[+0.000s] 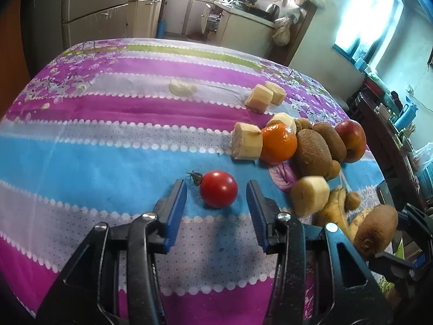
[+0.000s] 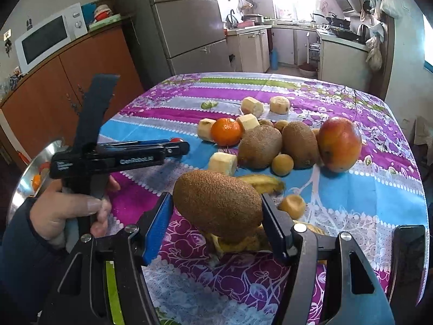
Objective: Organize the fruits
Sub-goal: 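Carry the tomato and kiwi in both tools over the steel bowl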
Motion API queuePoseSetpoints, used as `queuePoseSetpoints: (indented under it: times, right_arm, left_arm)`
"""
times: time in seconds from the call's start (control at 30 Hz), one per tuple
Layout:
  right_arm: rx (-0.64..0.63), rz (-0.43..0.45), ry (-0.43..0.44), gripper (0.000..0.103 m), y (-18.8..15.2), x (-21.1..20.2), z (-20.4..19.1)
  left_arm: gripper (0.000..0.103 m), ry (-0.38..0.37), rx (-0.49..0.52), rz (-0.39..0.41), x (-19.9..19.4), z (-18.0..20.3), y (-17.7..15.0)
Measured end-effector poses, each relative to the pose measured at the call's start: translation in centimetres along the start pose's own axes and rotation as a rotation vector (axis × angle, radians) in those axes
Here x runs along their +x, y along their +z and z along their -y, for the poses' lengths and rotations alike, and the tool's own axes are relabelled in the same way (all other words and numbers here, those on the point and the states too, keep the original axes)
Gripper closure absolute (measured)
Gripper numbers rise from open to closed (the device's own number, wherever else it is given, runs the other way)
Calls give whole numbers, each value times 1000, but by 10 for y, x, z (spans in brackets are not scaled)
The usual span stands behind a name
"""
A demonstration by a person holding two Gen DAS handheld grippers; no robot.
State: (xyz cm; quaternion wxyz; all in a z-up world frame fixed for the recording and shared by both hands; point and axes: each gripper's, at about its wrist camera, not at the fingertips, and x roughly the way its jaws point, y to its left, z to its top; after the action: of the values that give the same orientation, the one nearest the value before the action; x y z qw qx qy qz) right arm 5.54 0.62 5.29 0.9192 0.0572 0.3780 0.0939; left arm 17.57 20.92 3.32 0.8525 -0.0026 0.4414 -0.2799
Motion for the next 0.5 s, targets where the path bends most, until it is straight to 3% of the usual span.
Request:
queuePoseSetpoints:
  times: [0.17, 0.3, 0.5]
  right_arm:
    - [6, 28, 6, 35, -1, -10, -2]
    - [9, 25, 13, 35, -3, -10, -3]
    - [12, 40, 10, 35, -1, -13, -1]
  left_arm:
    - [59, 15, 22, -3, 3, 6, 1]
    - [74, 13, 13, -4, 4, 5, 1]
    - [74, 36, 44, 14, -1, 11, -1]
